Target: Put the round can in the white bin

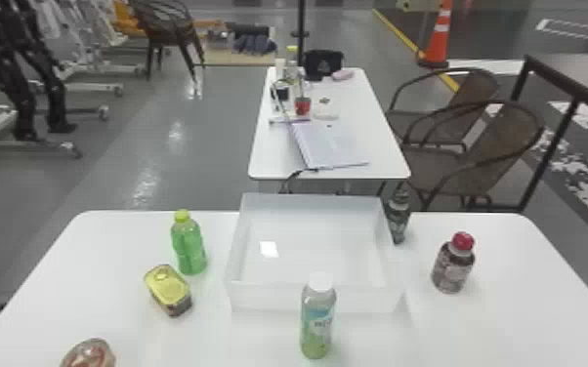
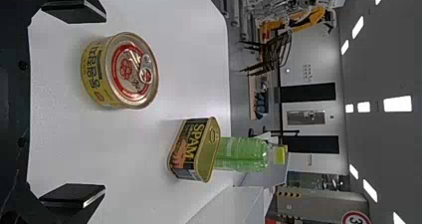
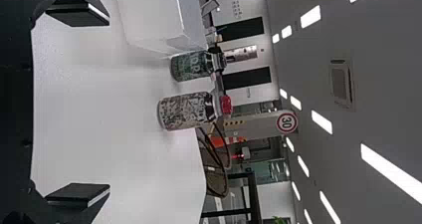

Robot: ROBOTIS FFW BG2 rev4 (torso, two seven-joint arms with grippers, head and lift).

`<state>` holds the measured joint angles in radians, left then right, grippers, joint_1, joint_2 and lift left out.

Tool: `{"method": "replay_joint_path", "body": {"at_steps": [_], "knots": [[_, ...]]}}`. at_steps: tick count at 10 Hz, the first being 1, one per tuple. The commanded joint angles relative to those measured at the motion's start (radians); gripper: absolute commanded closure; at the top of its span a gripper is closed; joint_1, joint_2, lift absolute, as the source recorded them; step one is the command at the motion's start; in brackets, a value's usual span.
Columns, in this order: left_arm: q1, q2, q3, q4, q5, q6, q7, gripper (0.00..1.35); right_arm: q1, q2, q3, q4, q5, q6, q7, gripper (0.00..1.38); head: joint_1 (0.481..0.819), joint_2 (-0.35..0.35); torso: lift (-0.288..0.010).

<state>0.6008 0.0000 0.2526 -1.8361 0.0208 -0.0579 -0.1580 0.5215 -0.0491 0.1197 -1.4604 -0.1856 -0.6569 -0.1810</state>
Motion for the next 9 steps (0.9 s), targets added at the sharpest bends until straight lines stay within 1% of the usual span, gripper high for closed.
{"method": "replay_joint_path", "body": {"at_steps": [1,3,5,6,7,9], "knots": [[-0.003,-0.003,0.017,0.0,0.002,0.013,0.003,0.1,0.0,0.0,0.0,0.0,0.0,0.0,0.0,0.11,0.549,0.0,-0.1],[-0.021,-0.003,0.053,0.008,0.002,0.03,0.012,0.1,0.0,0.0,0.0,0.0,-0.002,0.0,0.0,0.11,0.549,0.0,-0.1],[-0.058,-0.003,0.082,0.043,0.01,0.03,0.005,0.1,0.0,0.0,0.0,0.0,-0.002,0.0,-0.002,0.11,0.549,0.0,-0.1],[-0.078,-0.003,0.082,0.066,0.025,0.032,-0.005,0.1,0.0,0.0,0.0,0.0,-0.003,0.0,0.0,0.11,0.549,0.0,-0.1],[-0.104,-0.003,0.085,0.103,0.028,0.023,-0.041,0.1,-0.002,0.0,0.0,0.002,-0.003,0.0,0.0,0.11,0.549,0.0,-0.1],[-0.136,-0.003,0.094,0.126,0.008,0.027,-0.046,0.09,-0.008,0.0,0.002,0.002,-0.005,0.0,0.0,0.11,0.549,0.0,-0.1]]}}
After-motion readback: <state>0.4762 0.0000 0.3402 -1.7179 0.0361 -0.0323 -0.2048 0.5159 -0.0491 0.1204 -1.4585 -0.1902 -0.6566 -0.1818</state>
